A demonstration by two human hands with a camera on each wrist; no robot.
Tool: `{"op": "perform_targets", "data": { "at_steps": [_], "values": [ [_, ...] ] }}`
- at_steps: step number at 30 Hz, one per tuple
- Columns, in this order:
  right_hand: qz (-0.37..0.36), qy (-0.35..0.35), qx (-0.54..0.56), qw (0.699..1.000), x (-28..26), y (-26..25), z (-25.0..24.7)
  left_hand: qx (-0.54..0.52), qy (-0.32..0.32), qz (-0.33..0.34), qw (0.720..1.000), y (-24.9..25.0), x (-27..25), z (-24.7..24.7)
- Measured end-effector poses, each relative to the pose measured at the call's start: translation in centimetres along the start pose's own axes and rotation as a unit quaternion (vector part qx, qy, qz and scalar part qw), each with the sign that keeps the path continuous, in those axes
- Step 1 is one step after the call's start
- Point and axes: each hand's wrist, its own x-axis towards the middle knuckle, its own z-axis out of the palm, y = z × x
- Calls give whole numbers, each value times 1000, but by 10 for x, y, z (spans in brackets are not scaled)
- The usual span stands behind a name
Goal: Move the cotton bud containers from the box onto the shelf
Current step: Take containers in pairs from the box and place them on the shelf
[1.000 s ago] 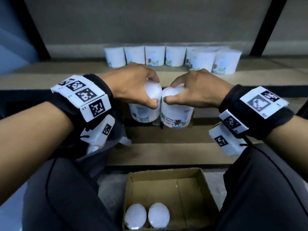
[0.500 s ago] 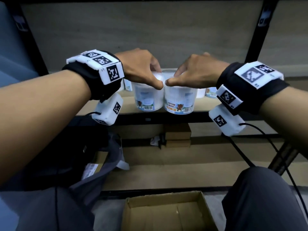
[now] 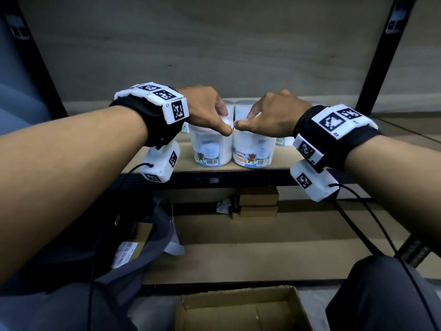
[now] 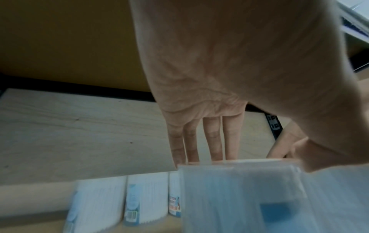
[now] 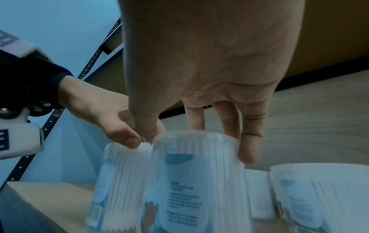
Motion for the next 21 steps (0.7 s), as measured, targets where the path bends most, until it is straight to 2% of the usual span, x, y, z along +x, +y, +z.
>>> {"op": "perform_targets", "data": {
  "at_steps": [13,17,21],
  "values": [
    [-3,-3,-24,1000,12,8,13,-48,-5,1,999,-11,14,12],
    [-10,1,3,1000,8,11,9,-15,-2,6,1000,-12,7,12],
    [-29,35,26,999,1,14,-2,10,5,6,1000,-18,-1,7]
  ]
}}
